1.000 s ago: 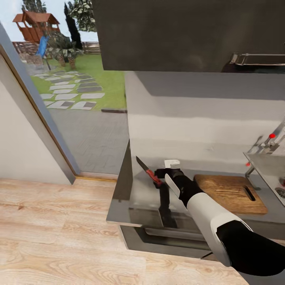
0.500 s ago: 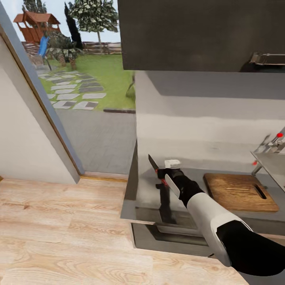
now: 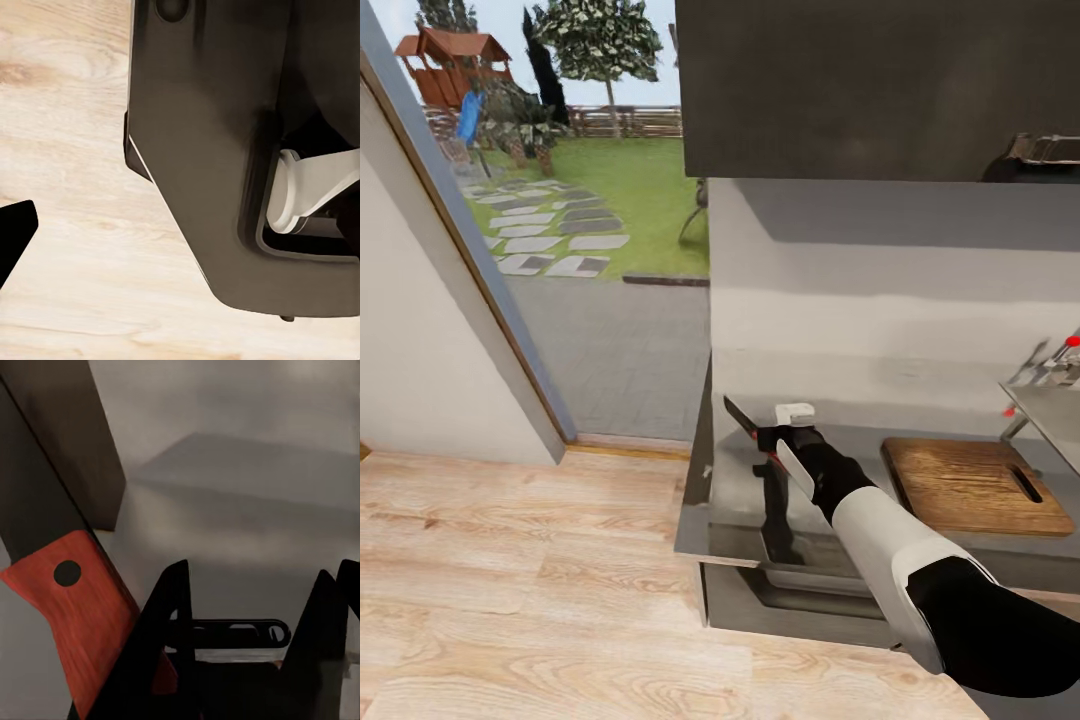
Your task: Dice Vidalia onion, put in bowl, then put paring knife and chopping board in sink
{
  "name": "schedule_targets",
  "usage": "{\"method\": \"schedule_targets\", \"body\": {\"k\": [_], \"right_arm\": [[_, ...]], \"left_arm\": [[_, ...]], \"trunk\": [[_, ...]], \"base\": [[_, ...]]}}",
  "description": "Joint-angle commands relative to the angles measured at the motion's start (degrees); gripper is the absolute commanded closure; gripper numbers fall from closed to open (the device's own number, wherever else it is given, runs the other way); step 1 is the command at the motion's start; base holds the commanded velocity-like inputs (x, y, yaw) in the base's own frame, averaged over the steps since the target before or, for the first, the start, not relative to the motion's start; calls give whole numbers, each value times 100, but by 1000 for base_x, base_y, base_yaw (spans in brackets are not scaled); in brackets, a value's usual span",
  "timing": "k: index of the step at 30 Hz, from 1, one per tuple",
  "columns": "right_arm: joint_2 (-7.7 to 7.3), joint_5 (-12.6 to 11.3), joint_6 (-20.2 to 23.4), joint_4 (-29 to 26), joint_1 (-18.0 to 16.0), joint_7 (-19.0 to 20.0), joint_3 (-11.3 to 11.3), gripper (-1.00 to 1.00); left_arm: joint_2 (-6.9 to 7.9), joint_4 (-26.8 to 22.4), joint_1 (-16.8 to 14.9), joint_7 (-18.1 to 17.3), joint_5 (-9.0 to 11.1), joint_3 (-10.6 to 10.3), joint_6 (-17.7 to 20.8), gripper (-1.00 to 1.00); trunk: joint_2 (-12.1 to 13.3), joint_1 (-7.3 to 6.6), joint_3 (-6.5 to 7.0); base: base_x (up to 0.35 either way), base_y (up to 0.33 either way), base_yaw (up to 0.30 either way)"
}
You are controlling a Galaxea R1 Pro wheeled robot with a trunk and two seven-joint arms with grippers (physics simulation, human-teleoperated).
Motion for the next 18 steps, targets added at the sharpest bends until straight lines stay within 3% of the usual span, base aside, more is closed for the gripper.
{"method": "schedule_targets", "body": {"k": [1, 5, 13, 18], "right_arm": [[-4, -142, 21, 312, -2, -35, 41, -100], [-4, -142, 21, 313, -2, -35, 43, -100], [-4, -142, 21, 314, -2, -35, 43, -100], [-4, -142, 21, 314, -2, -35, 44, -100]], "left_arm": [[-2, -9, 3, -4, 49, 1, -5, -100], [-2, -9, 3, -4, 49, 1, -5, -100], [-9, -8, 3, -4, 49, 1, -5, -100], [-7, -1, 3, -4, 48, 1, -5, -100]], "trunk": [[-6, 6, -11], [-6, 6, -11], [-6, 6, -11], [-6, 6, -11]], "base": [[0, 2, 0], [0, -123, 0], [0, -290, 0], [-138, -87, 0]]}}
